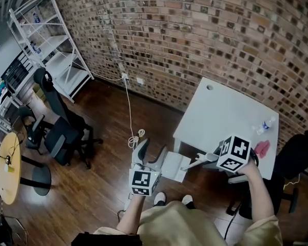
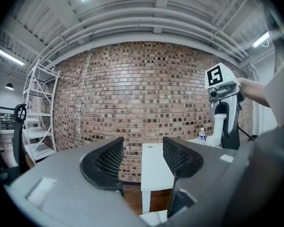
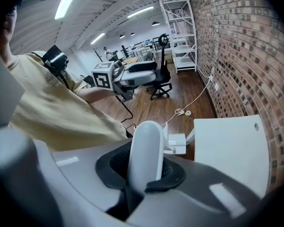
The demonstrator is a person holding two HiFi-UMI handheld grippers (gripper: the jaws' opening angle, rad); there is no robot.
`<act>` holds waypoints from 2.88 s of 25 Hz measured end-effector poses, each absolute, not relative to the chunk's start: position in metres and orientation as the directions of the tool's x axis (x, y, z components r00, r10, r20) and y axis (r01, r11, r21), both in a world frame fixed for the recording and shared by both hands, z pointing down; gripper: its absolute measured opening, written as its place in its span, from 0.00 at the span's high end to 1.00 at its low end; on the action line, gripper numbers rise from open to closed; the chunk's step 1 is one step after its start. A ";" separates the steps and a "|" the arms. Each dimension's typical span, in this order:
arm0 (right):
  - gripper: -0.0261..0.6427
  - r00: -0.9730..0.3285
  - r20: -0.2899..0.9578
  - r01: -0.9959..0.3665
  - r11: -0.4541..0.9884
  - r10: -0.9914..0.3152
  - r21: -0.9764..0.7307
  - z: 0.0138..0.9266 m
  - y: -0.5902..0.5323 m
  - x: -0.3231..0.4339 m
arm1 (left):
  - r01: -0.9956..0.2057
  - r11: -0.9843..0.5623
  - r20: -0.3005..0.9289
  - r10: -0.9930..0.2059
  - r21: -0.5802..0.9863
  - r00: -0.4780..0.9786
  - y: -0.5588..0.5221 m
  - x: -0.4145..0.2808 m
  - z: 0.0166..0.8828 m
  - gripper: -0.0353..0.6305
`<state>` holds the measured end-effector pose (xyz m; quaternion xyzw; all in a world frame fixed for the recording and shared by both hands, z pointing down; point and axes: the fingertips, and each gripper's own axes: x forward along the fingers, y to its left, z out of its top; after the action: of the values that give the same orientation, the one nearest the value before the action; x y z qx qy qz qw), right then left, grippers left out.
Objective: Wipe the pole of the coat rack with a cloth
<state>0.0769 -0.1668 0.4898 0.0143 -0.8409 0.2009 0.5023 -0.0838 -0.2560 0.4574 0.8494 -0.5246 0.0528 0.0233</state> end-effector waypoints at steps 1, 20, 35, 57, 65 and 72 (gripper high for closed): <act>0.94 -0.494 0.851 -0.229 0.918 0.179 -0.325 0.492 -0.167 0.077 | -0.894 -0.447 0.116 -0.889 -0.014 0.443 -0.256 -0.084 0.458 0.58; 0.94 -0.426 0.878 -0.303 0.880 0.219 -0.367 0.589 -0.181 0.104 | -0.902 -0.430 0.146 -0.895 -0.031 0.422 -0.254 -0.088 0.469 0.58; 0.94 -0.399 0.896 -0.365 0.862 0.196 -0.352 0.699 -0.193 0.135 | -0.904 -0.427 0.176 -0.893 -0.039 0.414 -0.257 -0.088 0.481 0.58; 0.94 -0.359 0.933 -0.453 0.868 0.033 -0.205 0.793 -0.229 0.131 | -0.910 -0.412 0.214 -0.894 -0.047 0.394 -0.258 -0.097 0.490 0.58; 0.92 -0.168 0.981 -0.426 0.890 0.100 -0.164 0.826 -0.195 0.168 | -0.896 -0.442 0.233 -0.877 -0.049 0.420 -0.259 -0.087 0.499 0.58; 0.51 -0.188 0.979 -0.570 0.802 0.082 -0.177 0.831 -0.193 0.192 | -0.900 -0.435 0.219 -0.882 -0.037 0.417 -0.264 -0.089 0.499 0.58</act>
<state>0.1923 -0.1928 0.8306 0.1686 -0.7235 0.2656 0.6145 -0.0885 -0.2636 0.4989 0.8407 -0.5298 0.1033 0.0431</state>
